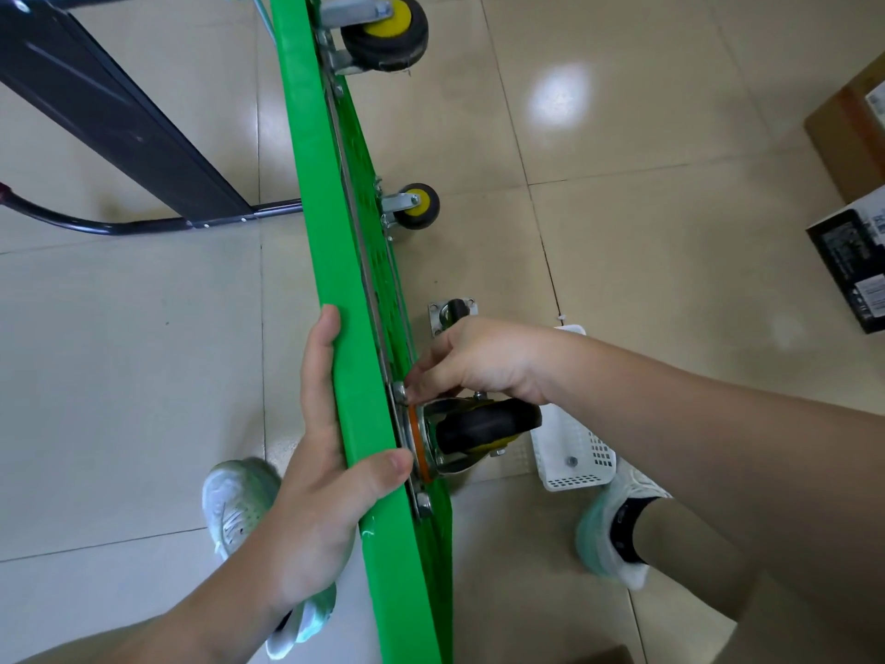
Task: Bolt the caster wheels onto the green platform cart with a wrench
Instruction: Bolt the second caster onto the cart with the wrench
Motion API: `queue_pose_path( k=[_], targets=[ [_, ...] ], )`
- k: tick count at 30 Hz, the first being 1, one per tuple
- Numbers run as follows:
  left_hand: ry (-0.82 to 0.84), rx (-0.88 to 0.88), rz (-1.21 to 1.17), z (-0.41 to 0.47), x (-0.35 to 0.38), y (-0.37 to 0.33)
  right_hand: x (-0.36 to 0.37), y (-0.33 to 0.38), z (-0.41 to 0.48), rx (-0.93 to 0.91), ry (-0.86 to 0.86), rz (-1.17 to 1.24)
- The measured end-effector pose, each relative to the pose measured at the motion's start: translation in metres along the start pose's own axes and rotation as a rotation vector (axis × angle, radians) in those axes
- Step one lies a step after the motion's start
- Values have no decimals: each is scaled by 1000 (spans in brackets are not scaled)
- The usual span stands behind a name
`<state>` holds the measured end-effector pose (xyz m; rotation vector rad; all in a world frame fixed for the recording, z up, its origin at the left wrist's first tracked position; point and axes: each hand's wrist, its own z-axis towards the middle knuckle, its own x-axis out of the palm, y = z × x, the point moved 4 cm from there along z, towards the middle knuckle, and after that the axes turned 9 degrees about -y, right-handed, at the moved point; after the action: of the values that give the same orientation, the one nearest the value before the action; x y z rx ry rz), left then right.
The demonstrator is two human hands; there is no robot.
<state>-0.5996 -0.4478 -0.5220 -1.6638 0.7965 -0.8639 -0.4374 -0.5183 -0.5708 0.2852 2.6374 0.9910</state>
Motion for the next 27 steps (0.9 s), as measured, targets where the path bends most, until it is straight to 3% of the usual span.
queue_pose_path(
  k=[15, 27],
  targets=[
    [-13, -21, -7, -1, 1, -1, 2, 6, -6, -87, -81, -216],
    [-6, 4, 12, 0, 1, -3, 3, 8, -4, -8, -19, -169]
  ],
)
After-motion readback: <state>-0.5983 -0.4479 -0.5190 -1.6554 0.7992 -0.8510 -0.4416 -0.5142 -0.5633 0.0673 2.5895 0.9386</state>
